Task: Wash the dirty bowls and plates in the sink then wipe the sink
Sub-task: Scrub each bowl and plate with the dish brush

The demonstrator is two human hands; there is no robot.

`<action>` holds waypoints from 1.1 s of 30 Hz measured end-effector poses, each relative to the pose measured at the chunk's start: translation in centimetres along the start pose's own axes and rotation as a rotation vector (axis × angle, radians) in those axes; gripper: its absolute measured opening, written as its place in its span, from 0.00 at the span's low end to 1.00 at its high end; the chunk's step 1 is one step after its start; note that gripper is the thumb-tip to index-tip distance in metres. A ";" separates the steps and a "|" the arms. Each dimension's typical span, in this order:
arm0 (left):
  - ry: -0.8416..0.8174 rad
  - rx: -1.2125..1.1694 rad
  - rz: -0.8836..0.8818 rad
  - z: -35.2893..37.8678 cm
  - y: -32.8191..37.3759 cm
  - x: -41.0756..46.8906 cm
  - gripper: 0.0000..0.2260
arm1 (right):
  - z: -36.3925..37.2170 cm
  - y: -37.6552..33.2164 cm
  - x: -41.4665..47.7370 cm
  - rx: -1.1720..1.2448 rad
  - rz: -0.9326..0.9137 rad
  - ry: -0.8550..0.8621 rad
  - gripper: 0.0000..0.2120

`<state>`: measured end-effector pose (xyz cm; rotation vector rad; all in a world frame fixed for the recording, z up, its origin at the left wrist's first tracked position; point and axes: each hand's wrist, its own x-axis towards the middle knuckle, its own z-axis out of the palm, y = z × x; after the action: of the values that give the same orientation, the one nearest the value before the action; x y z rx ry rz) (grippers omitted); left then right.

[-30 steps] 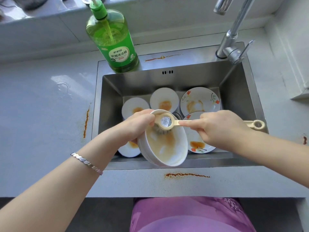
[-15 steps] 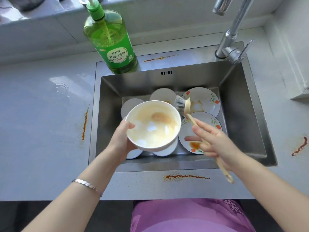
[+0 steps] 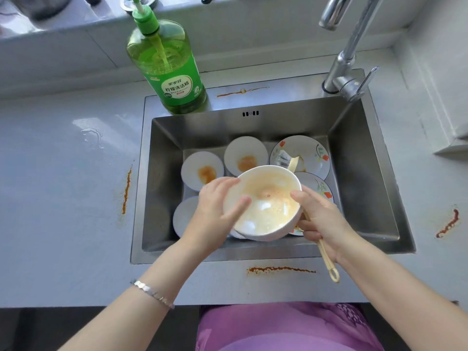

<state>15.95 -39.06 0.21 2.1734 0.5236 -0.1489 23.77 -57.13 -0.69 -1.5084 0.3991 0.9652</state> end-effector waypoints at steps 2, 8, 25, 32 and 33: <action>-0.091 0.101 0.185 0.2 1.3 -0.7 0.25 | 0.6 -0.1 0.0 -0.067 -0.027 0.082 0.20; -0.081 0.303 0.191 2.0 2.7 -1.2 0.05 | 2.0 -1.0 -0.3 -0.109 -0.141 0.106 0.28; -0.090 -0.432 -0.275 -1.6 1.6 0.1 0.12 | -2.4 -4.3 -1.0 -0.885 -0.481 -0.189 0.25; -0.080 -0.299 -0.199 -2.0 1.8 0.2 0.12 | 0.0 -2.8 -2.6 -1.082 -0.712 -0.060 0.13; -0.092 -0.303 -0.190 -2.1 1.7 0.1 0.11 | -0.3 -3.4 -1.7 -1.048 -0.669 -0.009 0.13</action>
<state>16.56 -38.31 2.75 1.8131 0.6554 -0.2543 25.33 -57.17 2.73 -2.3335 -0.7196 0.6258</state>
